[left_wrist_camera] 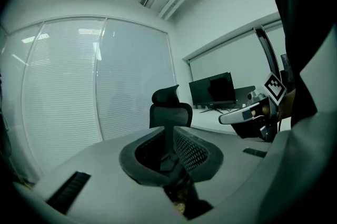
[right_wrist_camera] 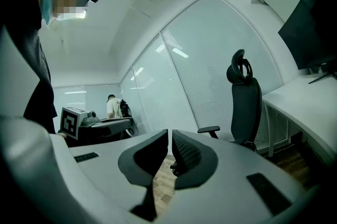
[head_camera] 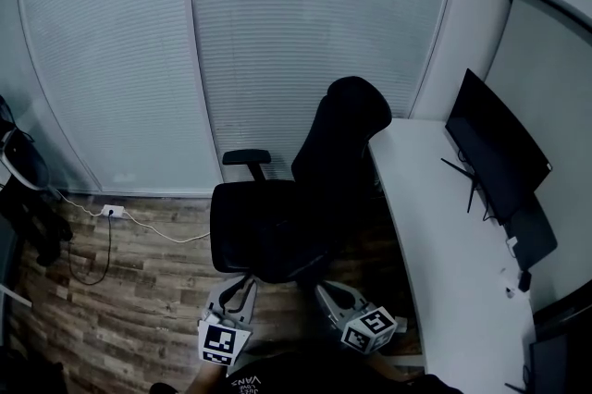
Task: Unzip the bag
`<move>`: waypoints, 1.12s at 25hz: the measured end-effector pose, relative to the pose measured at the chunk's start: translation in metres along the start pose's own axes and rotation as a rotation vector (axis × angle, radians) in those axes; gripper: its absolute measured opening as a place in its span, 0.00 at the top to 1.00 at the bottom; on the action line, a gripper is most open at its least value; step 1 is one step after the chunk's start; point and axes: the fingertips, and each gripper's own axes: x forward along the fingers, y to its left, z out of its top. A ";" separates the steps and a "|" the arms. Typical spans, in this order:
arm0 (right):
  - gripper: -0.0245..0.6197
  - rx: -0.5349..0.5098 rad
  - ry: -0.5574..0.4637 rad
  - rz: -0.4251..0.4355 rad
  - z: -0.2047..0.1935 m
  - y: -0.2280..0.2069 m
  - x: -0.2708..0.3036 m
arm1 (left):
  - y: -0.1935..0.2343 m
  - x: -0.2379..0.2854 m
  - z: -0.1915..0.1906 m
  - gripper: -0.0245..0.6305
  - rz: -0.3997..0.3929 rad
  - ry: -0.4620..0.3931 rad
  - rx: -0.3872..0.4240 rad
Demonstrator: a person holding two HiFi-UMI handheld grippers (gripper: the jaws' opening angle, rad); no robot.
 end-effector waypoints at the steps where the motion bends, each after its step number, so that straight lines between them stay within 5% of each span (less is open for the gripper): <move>1: 0.88 0.008 0.007 0.006 -0.001 0.000 0.001 | -0.001 0.000 0.001 0.87 -0.006 0.002 0.006; 28: 0.89 0.078 0.063 -0.035 -0.015 -0.002 -0.008 | -0.016 -0.001 0.000 0.93 -0.062 0.046 -0.003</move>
